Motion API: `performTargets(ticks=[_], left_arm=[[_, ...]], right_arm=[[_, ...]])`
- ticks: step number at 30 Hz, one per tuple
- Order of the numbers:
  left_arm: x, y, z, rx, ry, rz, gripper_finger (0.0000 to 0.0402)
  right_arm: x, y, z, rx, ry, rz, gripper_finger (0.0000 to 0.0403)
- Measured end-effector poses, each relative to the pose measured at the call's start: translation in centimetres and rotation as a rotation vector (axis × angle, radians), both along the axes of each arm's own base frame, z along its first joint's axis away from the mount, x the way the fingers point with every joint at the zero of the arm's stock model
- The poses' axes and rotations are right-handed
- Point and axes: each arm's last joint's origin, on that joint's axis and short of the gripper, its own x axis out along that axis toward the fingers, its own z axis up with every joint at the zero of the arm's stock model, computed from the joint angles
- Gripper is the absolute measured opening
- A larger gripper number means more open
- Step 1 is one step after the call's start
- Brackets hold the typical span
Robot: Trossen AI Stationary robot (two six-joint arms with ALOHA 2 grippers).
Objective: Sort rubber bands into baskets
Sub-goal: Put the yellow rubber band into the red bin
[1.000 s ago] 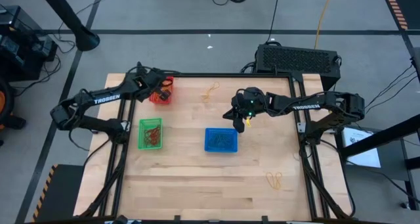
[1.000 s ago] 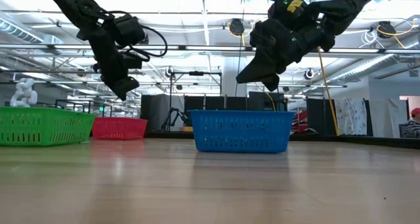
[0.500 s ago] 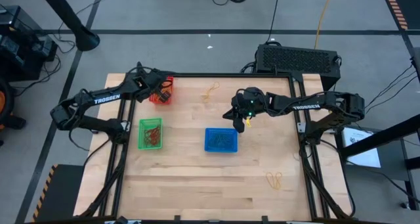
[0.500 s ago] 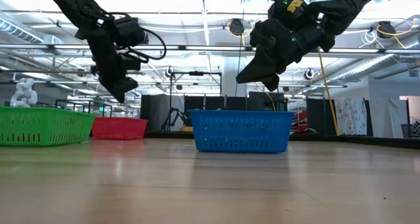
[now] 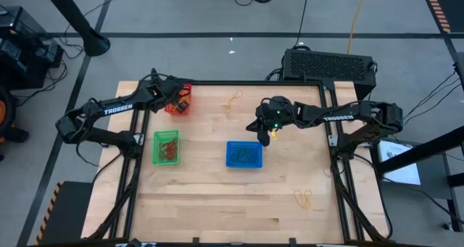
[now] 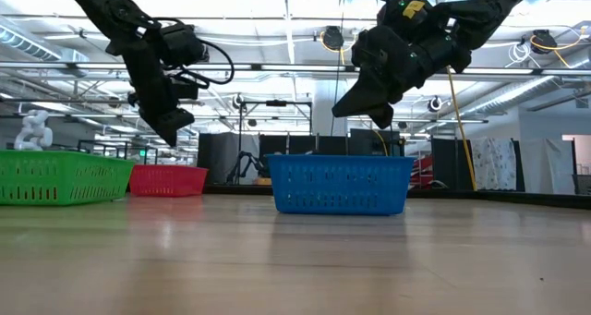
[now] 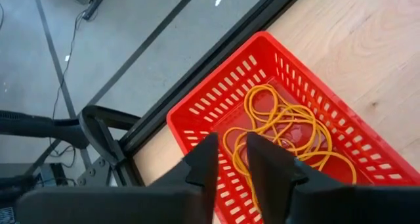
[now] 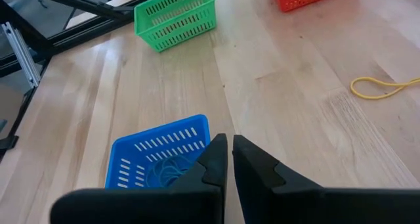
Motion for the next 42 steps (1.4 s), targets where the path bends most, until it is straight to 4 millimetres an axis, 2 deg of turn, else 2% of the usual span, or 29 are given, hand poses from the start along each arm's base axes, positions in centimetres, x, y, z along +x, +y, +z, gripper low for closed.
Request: performTargets(ticks=[5, 9, 15, 19, 24, 30, 36, 42], left_arm=[[0.1, 0.1, 0.1, 0.012, -0.011, -0.003, 0.0134], [0.7, 0.3, 0.5, 0.032, -0.092, -0.034, 0.0144], [4.0, -0.2, 1.5, -0.042, -0.443, -0.344, 0.0145], [6.6, -0.4, 0.5, -0.045, -0.537, -0.446, 0.0145], [9.7, -0.3, -2.4, -0.111, -0.521, -0.476, 0.0145], [13.2, 1.2, -5.0, -0.196, -0.434, -0.468, 0.0145], [15.9, 3.2, -6.7, -0.283, -0.336, -0.426, 0.0145], [17.9, 4.5, -7.2, -0.344, -0.297, -0.383, 0.0145]], right_arm=[[0.0, 0.0, 0.0, 0.0, 0.0, 0.0, 0.0018], [0.0, 0.0, 0.0, 0.0, 0.0, 0.0, 0.0018], [0.0, 0.0, 0.1, -0.005, -0.007, 0.002, 0.0018], [0.0, 0.0, 0.1, -0.008, -0.008, 0.003, 0.0018], [0.0, 0.0, 0.1, -0.008, -0.008, 0.003, 0.0018], [0.0, 0.0, 0.1, -0.008, -0.008, 0.003, 0.0018], [0.0, 0.0, 0.1, -0.008, -0.007, 0.003, 0.0018], [0.0, 0.0, 0.1, -0.028, -0.008, 0.014, 0.0018]])
